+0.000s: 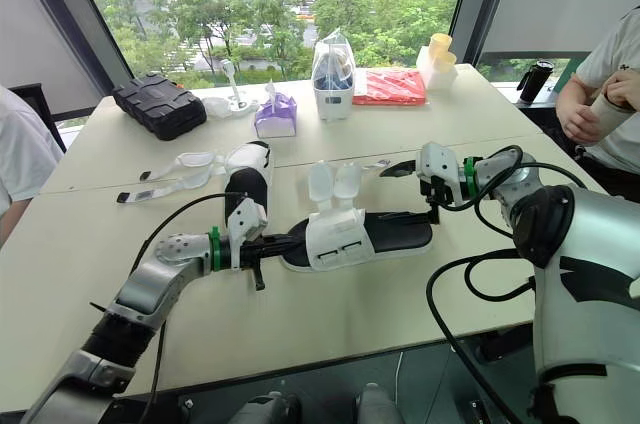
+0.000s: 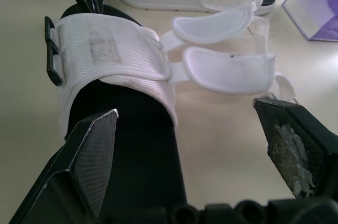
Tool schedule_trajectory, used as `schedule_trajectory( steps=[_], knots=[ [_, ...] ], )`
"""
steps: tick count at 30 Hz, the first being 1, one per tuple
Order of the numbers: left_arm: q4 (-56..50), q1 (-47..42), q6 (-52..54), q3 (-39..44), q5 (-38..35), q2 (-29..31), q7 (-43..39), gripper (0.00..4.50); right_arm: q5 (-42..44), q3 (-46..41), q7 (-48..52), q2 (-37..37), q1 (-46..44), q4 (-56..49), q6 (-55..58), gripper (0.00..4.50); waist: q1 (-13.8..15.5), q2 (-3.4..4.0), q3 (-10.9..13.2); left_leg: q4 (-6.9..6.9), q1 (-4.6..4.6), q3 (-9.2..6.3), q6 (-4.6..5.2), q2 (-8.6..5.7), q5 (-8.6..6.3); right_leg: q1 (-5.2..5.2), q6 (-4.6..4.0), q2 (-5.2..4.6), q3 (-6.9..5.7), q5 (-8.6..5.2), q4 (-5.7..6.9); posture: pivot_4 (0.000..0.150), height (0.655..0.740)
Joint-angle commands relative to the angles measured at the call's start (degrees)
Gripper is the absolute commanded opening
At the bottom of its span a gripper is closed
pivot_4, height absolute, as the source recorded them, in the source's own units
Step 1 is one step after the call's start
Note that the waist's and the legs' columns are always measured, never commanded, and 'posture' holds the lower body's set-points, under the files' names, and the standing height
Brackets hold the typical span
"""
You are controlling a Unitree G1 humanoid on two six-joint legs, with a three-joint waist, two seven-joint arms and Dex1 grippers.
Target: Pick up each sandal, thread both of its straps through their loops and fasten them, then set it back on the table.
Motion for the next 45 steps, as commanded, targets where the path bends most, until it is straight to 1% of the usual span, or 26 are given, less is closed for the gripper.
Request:
schedule_trajectory(
  steps=[1,9,16,19,21,24,26,32,33,35,37,41,45],
  knots=[
    [1.67,-2.22,-1.84,-1.75,2.06,-1.13,-0.79,0.02,1.25,-0.97,0.07,0.53,-0.01,1.61,0.28,4.5,-0.01,0.0,0.0,0.0,0.0,0.0,0.0,0.0,0.0,0.0,0.01,0.0,0.0,0.01,0.0,0.15,0.74],
    [4.61,-3.93,-3.07,-3.25,4.73,-3.75,-1.02,0.02,1.78,-2.28,0.05,3.27,3.29,1.61,0.54,4.5,0.02,-0.01,0.0,0.03,0.0,0.0,0.0,0.0,0.0,0.03,0.04,0.01,0.0,0.02,0.0,0.15,0.74],
    [4.63,-2.61,-3.64,-3.37,5.85,-5.01,-0.6,0.02,1.31,-2.37,-1.77,5.44,6.02,1.61,-0.92,4.5,0.09,-0.01,0.0,0.07,0.0,-0.02,0.0,-0.04,0.0,0.08,0.12,-0.03,0.0,0.07,-0.04,0.15,0.74],
    [4.11,-1.26,-3.77,-3.92,6.44,-5.08,-0.62,0.02,1.44,-2.21,-1.65,4.43,4.44,1.61,0.13,4.5,0.04,-0.01,-0.01,0.07,0.0,-0.01,0.0,-0.04,0.0,0.08,0.13,-0.03,0.0,0.07,-0.05,0.15,0.74],
    [3.56,-0.51,-3.57,-4.24,6.75,-5.13,-0.8,0.02,2.07,-1.37,-1.53,2.71,1.81,1.61,3.03,4.5,0.03,0.01,-0.01,0.06,0.01,-0.02,0.0,-0.04,0.0,0.08,0.13,-0.02,0.0,0.07,-0.05,0.15,0.74],
    [2.95,-0.01,-3.36,-4.37,7.07,-5.45,-0.73,0.02,4.76,-3.03,2.26,1.19,-2.95,1.61,11.28,4.5,0.06,0.02,-0.01,0.06,0.0,-0.02,0.0,-0.04,0.0,0.07,0.13,-0.04,0.0,0.08,-0.05,0.15,0.74],
    [2.71,0.08,-3.21,-4.47,7.2,-5.64,-0.68,0.02,6.21,-2.63,3.8,1.11,-5.91,1.61,18.1,4.5,0.05,0.02,-0.02,0.06,0.01,-0.03,0.0,-0.03,-0.01,0.08,0.13,-0.04,0.0,0.08,-0.05,0.15,0.74],
    [2.92,-0.21,-3.07,-4.05,7.33,-5.92,-0.85,0.02,11.7,-0.98,4.65,3.38,-11.15,1.61,39.13,4.5,0.22,0.03,-0.03,0.05,0.02,-0.08,0.0,-0.04,-0.04,0.09,0.12,-0.09,-0.03,0.07,-0.05,0.15,0.74],
    [3.07,-0.38,-3.1,-3.92,7.34,-5.93,-0.81,0.02,13.12,-0.75,4.32,4.12,-11.79,1.61,44.14,4.5,0.24,0.04,-0.03,0.06,0.01,-0.07,0.01,-0.04,-0.04,0.08,0.12,-0.1,-0.03,0.08,-0.05,0.15,0.74],
    [3.13,-0.59,-3.11,-3.75,7.28,-5.97,-0.77,0.02,16.13,-0.45,2.92,6.57,-10.75,-1.98,52.98,4.5,0.22,0.04,-0.04,0.05,0.0,-0.08,0.0,-0.04,-0.04,0.07,0.12,-0.13,-0.03,0.08,-0.05,0.15,0.74],
    [3.03,-0.8,-3.04,-3.63,7.24,-6.01,-0.7,0.02,19.06,0.64,-1.2,10.06,-6.94,-10.09,60.74,4.5,0.18,0.04,-0.06,0.06,0.0,-0.1,-0.02,-0.03,-0.06,0.06,0.11,-0.16,-0.03,0.08,-0.04,0.15,0.74],
    [2.72,-0.97,-2.85,-3.33,7.2,-5.94,-0.54,0.02,23.02,3.21,-4.89,15.98,-0.06,-24.68,74.43,4.5,0.46,0.08,-0.08,0.15,-0.12,-0.18,-0.02,-0.05,-0.07,-0.03,0.2,-0.17,-0.02,0.14,0.06,0.15,0.74],
    [2.47,-0.79,-2.76,-3.18,7.21,-5.78,-0.45,0.02,29.18,2.33,-10.65,20.3,4.51,-36.45,85.39,4.5,0.5,0.09,-0.08,0.17,-0.25,-0.16,-0.01,-0.09,-0.06,-0.24,0.24,-0.17,-0.04,0.17,0.18,0.15,0.74]
  ],
)
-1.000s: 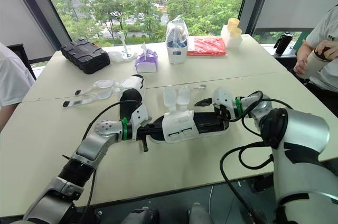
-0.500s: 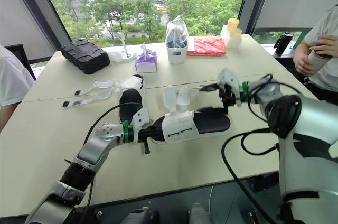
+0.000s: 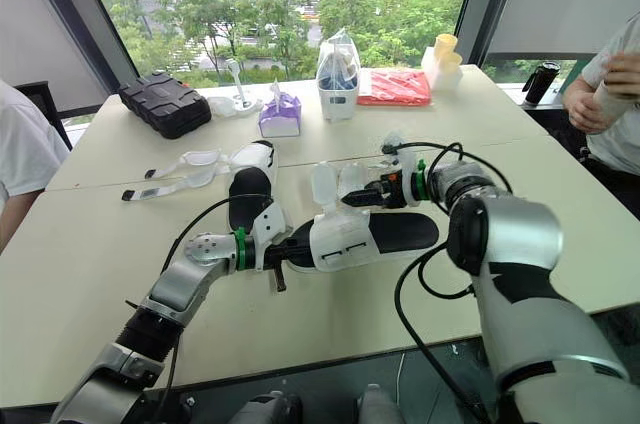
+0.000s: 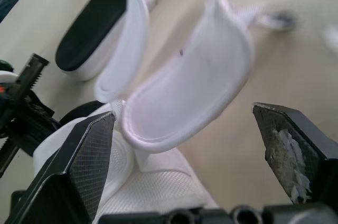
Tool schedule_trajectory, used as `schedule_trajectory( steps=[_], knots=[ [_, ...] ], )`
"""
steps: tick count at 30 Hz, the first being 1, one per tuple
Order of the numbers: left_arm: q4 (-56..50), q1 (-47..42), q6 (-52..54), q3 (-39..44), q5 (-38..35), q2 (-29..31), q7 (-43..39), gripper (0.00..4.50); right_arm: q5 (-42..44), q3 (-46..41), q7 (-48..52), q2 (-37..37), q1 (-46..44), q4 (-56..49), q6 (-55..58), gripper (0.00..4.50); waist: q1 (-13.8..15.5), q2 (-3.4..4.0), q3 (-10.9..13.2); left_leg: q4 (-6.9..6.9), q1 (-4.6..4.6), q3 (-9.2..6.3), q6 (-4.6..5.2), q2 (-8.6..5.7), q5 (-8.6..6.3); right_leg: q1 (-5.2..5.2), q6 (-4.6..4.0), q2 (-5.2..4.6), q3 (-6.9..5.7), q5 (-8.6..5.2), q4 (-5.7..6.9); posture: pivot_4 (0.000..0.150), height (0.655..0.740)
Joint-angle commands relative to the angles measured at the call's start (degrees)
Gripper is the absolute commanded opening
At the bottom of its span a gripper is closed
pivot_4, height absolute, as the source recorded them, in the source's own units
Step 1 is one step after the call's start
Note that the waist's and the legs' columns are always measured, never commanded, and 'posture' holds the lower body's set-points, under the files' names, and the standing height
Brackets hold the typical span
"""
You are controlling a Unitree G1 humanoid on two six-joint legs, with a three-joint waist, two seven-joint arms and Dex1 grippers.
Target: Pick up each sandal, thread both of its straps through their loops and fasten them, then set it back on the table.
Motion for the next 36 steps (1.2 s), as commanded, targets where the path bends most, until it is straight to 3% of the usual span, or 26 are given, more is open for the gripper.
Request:
schedule_trajectory(
  steps=[1,11,24,36],
  knots=[
    [-0.8,0.64,0.76,-1.21,0.47,-0.04,-0.11,0.02,6.94,-1.37,-5.86,2.46,0.99,-10.72,8.66,4.5,0.01,0.0,0.0,0.0,0.0,0.01,0.0,0.0,0.0,-0.04,0.0,0.0,0.01,0.0,0.06,0.15,0.74],
    [-1.88,1.13,1.27,-1.29,0.6,0.08,0.34,0.02,20.66,-5.67,-15.99,4.23,0.27,-16.9,17.39,4.5,-0.05,0.0,0.0,0.0,0.0,0.04,0.03,0.0,-0.01,-0.12,0.0,0.05,0.02,0.0,0.17,0.15,0.74],
    [-3.07,1.87,1.96,-0.86,0.41,0.22,0.93,0.02,30.15,-8.31,-22.98,5.25,-2.33,-16.58,16.15,4.5,-0.09,0.0,0.0,-0.01,0.0,0.07,0.05,0.0,-0.01,-0.14,0.0,0.06,0.04,0.0,0.18,0.15,0.74],
    [-3.0,1.73,2.15,-0.74,0.36,0.32,1.01,0.02,33.68,-6.97,-18.4,3.97,-5.42,-18.36,19.35,4.5,-0.15,0.0,0.0,-0.01,-0.03,0.1,0.07,0.01,-0.02,-0.21,0.0,0.06,0.06,0.0,0.24,0.15,0.74]
  ],
)
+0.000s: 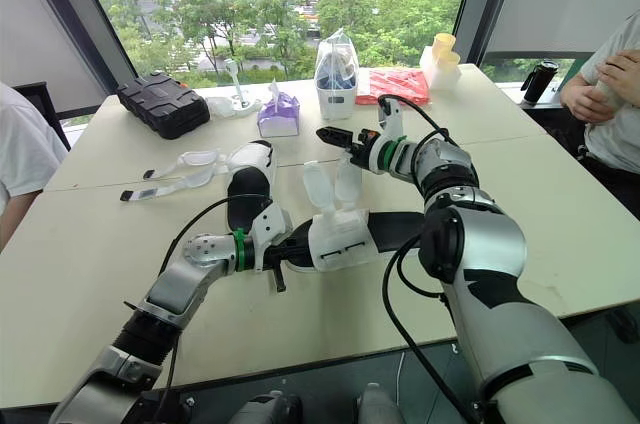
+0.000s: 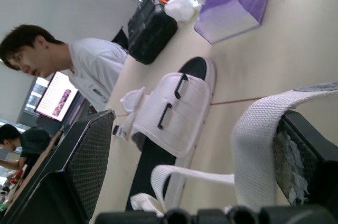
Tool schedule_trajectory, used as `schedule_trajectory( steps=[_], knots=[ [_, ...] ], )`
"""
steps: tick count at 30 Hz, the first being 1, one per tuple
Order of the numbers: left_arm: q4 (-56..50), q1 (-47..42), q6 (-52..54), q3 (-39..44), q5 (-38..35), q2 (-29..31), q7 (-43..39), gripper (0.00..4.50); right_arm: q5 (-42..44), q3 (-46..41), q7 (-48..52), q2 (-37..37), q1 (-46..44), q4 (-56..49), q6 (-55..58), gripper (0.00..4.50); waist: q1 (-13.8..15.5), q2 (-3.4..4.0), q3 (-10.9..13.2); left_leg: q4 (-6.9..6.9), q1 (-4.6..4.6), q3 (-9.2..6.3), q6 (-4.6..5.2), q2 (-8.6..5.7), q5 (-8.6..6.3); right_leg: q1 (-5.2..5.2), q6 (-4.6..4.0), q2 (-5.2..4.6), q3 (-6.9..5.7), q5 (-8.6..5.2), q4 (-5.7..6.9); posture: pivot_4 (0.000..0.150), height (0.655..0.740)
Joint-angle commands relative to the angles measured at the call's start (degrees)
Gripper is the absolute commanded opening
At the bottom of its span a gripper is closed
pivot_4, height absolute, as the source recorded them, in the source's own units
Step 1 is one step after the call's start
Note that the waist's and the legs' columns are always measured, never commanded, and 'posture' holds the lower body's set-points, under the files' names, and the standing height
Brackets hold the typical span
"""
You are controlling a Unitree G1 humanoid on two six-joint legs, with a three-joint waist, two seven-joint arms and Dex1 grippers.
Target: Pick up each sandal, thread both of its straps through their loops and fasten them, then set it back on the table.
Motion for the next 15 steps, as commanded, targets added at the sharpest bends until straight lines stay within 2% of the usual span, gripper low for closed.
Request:
schedule_trajectory(
  steps=[1,4,10,13,15],
  knots=[
    [-0.59,0.75,0.68,-0.82,-0.13,-0.05,-0.26,0.01,1.56,1.01,3.66,-0.6,-2.71,-4.09,1.26,4.24,0.01,0.0,0.0,0.0,0.0,0.0,0.0,0.0,0.0,0.0,0.0,0.0,0.0,0.0,0.0,0.15,0.74],
    [-0.44,0.66,0.63,-0.74,-0.18,-0.04,-0.31,0.0,1.97,2.28,6.41,-0.43,-2.45,-5.48,2.68,3.2,0.01,0.0,0.0,0.0,0.0,0.0,0.0,0.0,0.0,0.0,0.0,0.0,0.0,0.0,0.02,0.15,0.74],
    [-0.62,0.83,0.78,-0.85,-0.3,-0.1,-0.42,0.0,3.26,4.59,12.41,-0.99,-1.76,-9.92,6.09,0.18,0.04,0.0,0.0,0.01,-0.03,0.02,0.0,0.0,0.0,-0.07,0.0,-0.01,0.0,0.0,0.1,0.15,0.74],
    [-0.84,0.96,0.92,-0.89,-0.36,-0.1,-0.42,0.0,3.4,7.57,16.36,-1.36,-0.16,-14.92,8.47,0.08,0.07,0.0,0.0,0.01,-0.04,0.02,0.0,0.0,0.0,-0.1,0.0,-0.01,0.0,0.0,0.12,0.15,0.74],
    [-0.99,1.09,1.04,-0.91,-0.4,-0.11,-0.4,0.0,3.42,12.24,20.45,-2.07,4.18,-24.75,10.04,0.08,0.14,-0.01,-0.01,0.02,-0.04,0.02,0.0,0.0,0.0,-0.1,0.0,-0.01,0.0,0.0,0.13,0.15,0.74]
  ],
)
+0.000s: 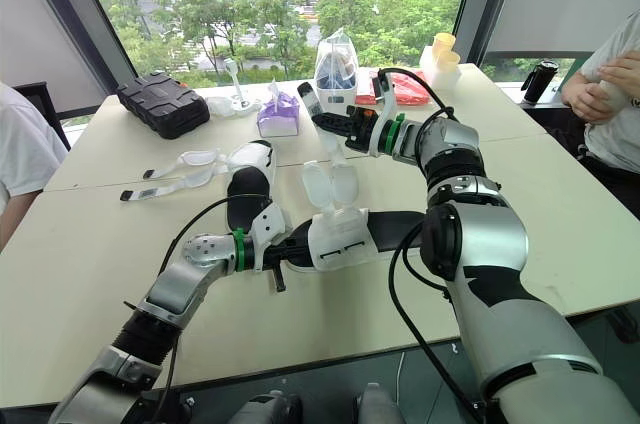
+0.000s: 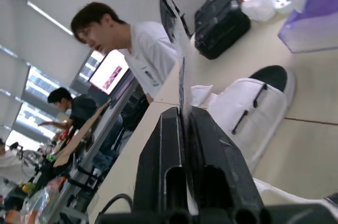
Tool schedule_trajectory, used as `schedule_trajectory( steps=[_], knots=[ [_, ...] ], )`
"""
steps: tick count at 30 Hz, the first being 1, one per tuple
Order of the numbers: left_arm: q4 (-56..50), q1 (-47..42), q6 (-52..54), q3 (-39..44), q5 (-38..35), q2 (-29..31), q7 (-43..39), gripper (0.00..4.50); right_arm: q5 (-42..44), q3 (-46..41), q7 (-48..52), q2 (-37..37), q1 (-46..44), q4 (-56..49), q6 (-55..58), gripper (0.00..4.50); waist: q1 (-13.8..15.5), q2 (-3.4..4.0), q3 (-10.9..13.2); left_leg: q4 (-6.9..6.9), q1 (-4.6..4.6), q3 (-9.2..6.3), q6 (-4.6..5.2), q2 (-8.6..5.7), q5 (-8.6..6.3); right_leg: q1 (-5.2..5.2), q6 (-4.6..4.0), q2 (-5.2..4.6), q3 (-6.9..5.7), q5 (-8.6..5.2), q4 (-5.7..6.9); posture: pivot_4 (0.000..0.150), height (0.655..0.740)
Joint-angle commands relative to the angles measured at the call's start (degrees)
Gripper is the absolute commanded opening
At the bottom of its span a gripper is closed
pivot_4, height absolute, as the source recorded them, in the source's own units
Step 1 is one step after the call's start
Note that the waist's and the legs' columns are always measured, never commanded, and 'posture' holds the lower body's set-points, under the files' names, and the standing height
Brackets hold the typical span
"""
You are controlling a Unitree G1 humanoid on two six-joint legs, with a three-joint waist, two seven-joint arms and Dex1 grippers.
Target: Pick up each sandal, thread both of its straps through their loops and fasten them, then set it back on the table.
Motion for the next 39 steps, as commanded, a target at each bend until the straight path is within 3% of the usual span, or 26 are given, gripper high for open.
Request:
schedule_trajectory(
  steps=[1,5,7,10,15,19,22,24,27,34,39],
  knots=[
    [-1.04,1.16,0.98,-0.94,-0.35,-0.07,-0.4,0.0,1.45,7.06,6.93,-1.48,5.95,-16.96,2.09,0.08,0.11,-0.02,-0.01,0.0,0.0,-0.01,0.0,0.0,0.0,0.0,0.0,0.0,0.0,0.0,0.0,0.15,0.74],
    [-1.31,1.43,1.18,-0.89,-0.37,-0.06,-0.39,0.0,3.51,12.94,9.95,-4.04,18.19,-39.61,0.93,0.08,0.18,-0.02,-0.01,0.03,-0.11,0.0,0.01,0.0,-0.01,-0.15,0.01,-0.03,0.0,-0.01,0.06,0.15,0.74],
    [-1.28,1.52,1.23,-0.93,-0.36,-0.08,-0.44,0.0,-0.74,16.75,11.94,-7.52,31.1,-56.22,-15.92,0.08,0.59,-0.04,-0.02,0.08,-0.24,-0.02,0.01,0.0,-0.01,-0.28,0.01,-0.05,-0.02,-0.01,0.13,0.15,0.74],
    [-0.94,1.44,1.15,-0.91,-0.4,-0.07,-0.69,0.0,-4.95,18.02,13.02,-10.93,44.84,-67.78,-38.7,0.08,1.31,-0.04,-0.03,0.14,-0.34,-0.02,-0.03,0.02,-0.04,-0.34,0.07,-0.02,-0.06,-0.04,0.11,0.15,0.74],
    [-0.3,1.19,1.09,-1.18,-0.67,0.14,-1.38,0.0,-7.61,18.64,13.83,-12.75,56.96,-68.01,-72.58,0.08,1.14,-0.09,0.0,0.48,-0.13,0.11,-0.01,0.05,-0.06,-0.01,0.08,0.02,0.0,-0.03,0.17,0.15,0.74],
    [0.32,0.82,0.9,-1.31,-0.6,0.08,-1.94,0.0,-8.84,22.77,16.58,-15.66,57.72,-61.43,-93.51,0.08,1.23,-0.08,0.0,0.52,0.37,0.0,0.03,0.18,-0.1,0.77,0.09,0.11,-0.14,-0.08,-0.28,0.15,0.74],
    [0.61,0.63,0.78,-1.31,-0.52,0.03,-2.25,0.0,-9.35,26.22,17.52,-18.11,56.15,-56.66,-102.45,0.08,1.3,-0.08,0.0,0.59,0.37,0.0,0.15,0.17,-0.15,0.85,0.07,0.11,-0.15,-0.06,-0.37,0.15,0.74],
    [0.75,0.49,0.79,-1.32,-0.56,-0.02,-2.47,0.0,-9.56,28.1,17.32,-19.58,55.27,-54.76,-104.72,0.08,1.4,-0.08,0.0,0.58,0.36,0.0,0.22,0.17,-0.2,0.84,0.07,0.1,-0.14,-0.05,-0.43,0.15,0.74],
    [1.03,0.34,0.66,-1.43,-0.43,-0.08,-2.68,0.0,-8.84,30.59,17.18,-22.21,54.57,-53.88,-105.26,0.91,1.5,-0.08,0.0,0.56,0.33,-0.02,0.24,0.17,-0.22,0.83,0.07,0.05,-0.14,-0.05,-0.49,0.15,0.74],
    [1.63,0.03,0.3,-1.58,-0.21,-0.65,-2.64,0.0,-7.11,32.69,19.53,-30.4,51.88,-52.72,-97.65,4.42,1.57,-0.08,0.0,0.62,0.29,0.0,0.28,0.16,-0.25,0.85,0.06,-0.01,-0.12,-0.06,-0.52,0.15,0.74],
    [2.24,-0.27,-0.06,-1.75,-0.14,-1.38,-2.6,0.0,3.63,29.78,21.31,-37.31,49.23,-59.21,-60.95,4.47,1.75,-0.07,0.0,0.72,0.18,-0.08,0.31,0.17,-0.27,0.82,0.03,-0.06,-0.11,-0.06,-0.53,0.15,0.74]
  ],
)
